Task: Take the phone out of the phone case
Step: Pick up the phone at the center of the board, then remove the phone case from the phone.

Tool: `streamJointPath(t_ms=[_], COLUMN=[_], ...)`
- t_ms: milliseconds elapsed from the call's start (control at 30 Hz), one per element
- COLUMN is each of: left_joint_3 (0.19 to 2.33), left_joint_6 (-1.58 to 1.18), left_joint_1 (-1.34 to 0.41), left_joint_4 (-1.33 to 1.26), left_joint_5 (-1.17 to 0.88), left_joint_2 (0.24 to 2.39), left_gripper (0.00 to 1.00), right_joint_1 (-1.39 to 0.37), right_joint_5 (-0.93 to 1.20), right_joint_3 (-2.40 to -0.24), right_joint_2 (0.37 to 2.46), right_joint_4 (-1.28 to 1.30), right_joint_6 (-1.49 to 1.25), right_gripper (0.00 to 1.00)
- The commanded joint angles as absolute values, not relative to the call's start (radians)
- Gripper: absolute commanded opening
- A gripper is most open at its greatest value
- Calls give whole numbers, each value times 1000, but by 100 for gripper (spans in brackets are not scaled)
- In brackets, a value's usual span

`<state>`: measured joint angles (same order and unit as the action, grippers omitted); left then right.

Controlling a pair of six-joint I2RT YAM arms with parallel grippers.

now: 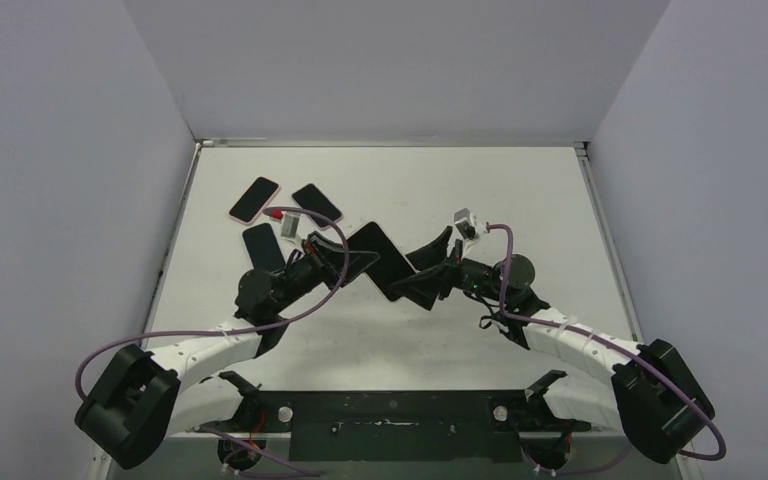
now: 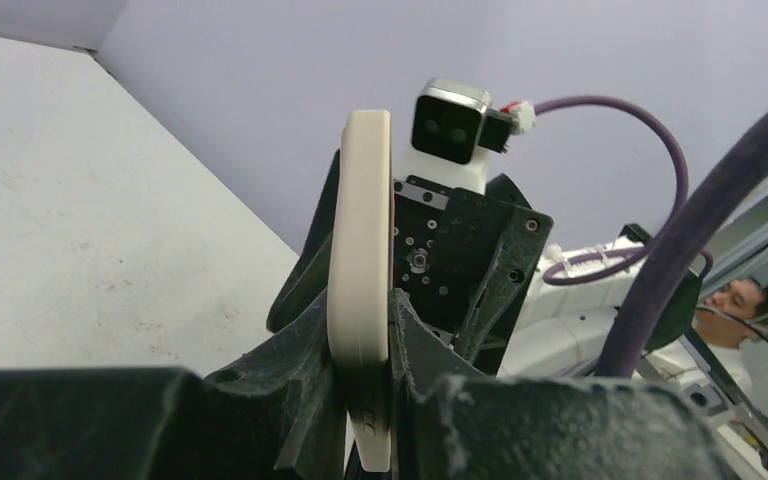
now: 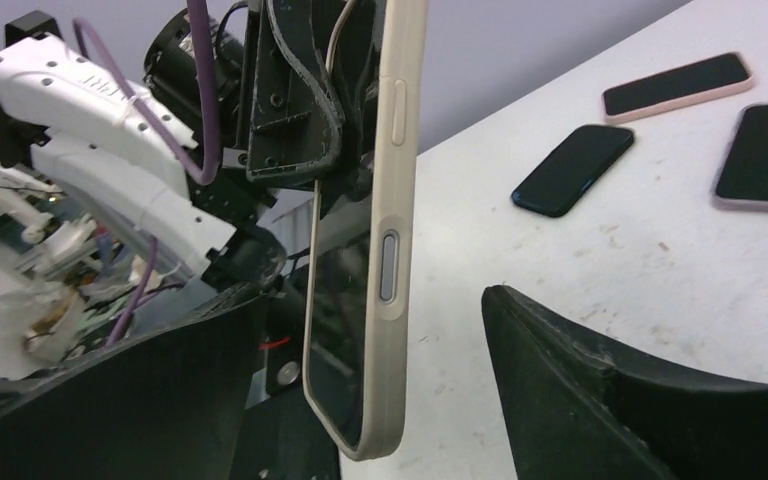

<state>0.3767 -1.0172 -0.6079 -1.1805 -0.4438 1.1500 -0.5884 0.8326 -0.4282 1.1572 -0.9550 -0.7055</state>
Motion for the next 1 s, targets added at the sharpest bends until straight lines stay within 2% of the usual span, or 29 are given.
streamJointPath(t_ms=[0, 67, 100, 133, 333, 533, 700, 967], left_joint_3=[345, 320, 309, 301, 280, 242, 237, 186], left_joint_6=[-1081, -1106, -1118, -1130, -1185, -1229, -1246, -1300], left_joint_1=[-605, -604, -604, -603, -603, -603, -603, -603], left_joint_4=[-1203, -1201, -1200, -1198, -1177, -1220, -1239, -1287], left_joint_5=[-254, -180, -154, -131, -64, -12, 25, 44], left_joint_2=[1066, 1043, 1033, 1025, 1000, 995, 996, 973], left_gripper=[0, 0, 0, 0, 0, 0, 0, 0], right_joint_1=[-632, -656, -666, -675, -698, -699, -708, -749], right_joint_5=[665, 628, 616, 604, 531, 542, 544, 546], right_joint_3=[-413, -400, -394, -391, -383, -452, -431, -389], right_joint_2=[1112, 1105, 1102, 1100, 1077, 1092, 1121, 1253], right_joint_4=[-985, -984, -985, -985, -995, -861, -974, -1218], right_joint_6=[-628, -613, -604, -596, -569, -585, -654, -770], right_gripper=[84, 91, 99, 100, 100, 100, 100, 91])
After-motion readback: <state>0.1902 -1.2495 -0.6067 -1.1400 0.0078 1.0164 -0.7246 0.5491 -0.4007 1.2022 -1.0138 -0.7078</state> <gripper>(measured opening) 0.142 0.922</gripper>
